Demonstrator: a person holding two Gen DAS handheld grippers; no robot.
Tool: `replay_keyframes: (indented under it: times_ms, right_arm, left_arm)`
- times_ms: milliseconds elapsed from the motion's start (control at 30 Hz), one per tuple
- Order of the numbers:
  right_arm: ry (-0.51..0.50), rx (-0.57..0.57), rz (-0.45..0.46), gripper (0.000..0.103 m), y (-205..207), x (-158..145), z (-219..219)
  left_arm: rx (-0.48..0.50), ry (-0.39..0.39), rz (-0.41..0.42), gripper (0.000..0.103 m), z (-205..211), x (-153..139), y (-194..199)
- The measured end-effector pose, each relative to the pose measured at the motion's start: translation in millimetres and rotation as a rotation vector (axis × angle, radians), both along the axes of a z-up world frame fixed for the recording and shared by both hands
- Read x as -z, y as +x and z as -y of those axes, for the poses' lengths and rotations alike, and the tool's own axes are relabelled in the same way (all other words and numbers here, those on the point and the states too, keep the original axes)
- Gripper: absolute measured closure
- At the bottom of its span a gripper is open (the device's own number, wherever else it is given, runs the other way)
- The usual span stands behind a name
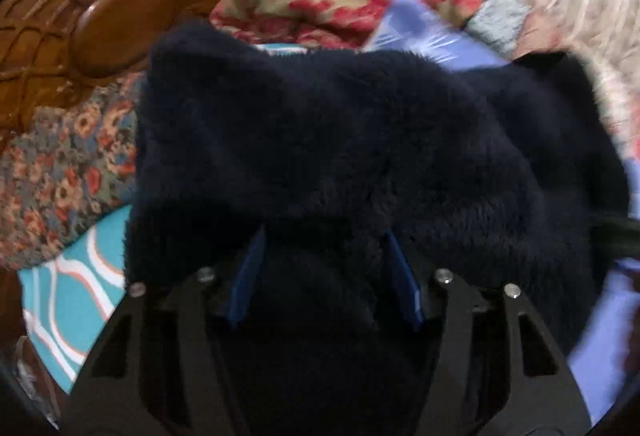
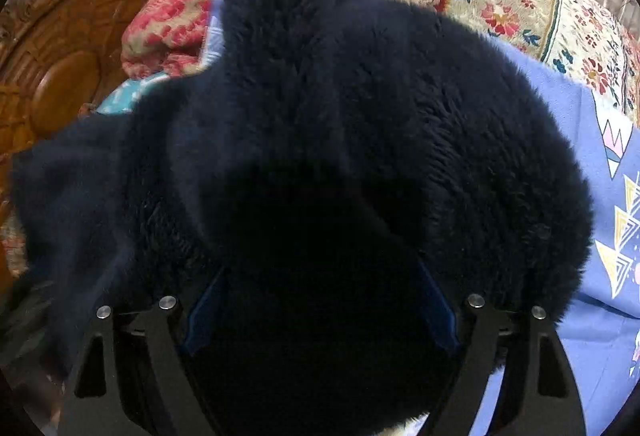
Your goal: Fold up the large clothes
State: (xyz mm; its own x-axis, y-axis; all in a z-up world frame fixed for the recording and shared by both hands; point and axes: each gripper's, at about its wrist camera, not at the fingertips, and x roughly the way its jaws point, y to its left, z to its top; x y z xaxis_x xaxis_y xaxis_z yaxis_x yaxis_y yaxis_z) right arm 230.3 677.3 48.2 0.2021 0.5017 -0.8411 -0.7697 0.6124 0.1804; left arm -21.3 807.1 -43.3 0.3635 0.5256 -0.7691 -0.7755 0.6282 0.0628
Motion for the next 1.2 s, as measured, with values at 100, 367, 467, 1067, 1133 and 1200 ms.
replay_keyframes:
  times_ms: [100, 367, 467, 1067, 1133, 1200]
  right_arm:
    - [0.129, -0.004, 0.045, 0.002, -27.2, -40.4, 41.4]
    - [0.182, -0.086, 0.042, 0.001, -117.1, -27.7, 162.5]
    - [0.175, -0.087, 0.031, 0.001, -154.2, -3.6, 209.4]
    - [0.152, 0.058, -0.005, -0.001, -290.0, 42.8, 378.0]
    - [0.144, 0.052, -0.017, -0.001, -295.5, 47.3, 384.2]
    - [0.146, 0.052, -0.021, -0.001, -297.8, 48.5, 388.3]
  left_arm:
    - [-0.033, -0.042, 0.041, 0.045, 3.4, -13.5, -8.8]
    - [0.03, -0.043, 0.219, 0.042, 99.4, -70.0, -88.5]
    - [0.038, 0.013, 0.206, 0.033, 151.5, -61.8, -119.3]
    - [0.09, 0.02, 0.071, 0.01, 354.9, -1.8, -207.4]
    - [0.091, 0.029, 0.065, 0.009, 361.7, -2.5, -209.4]
    - [0.099, 0.04, 0.045, 0.009, 369.5, -1.9, -209.7]
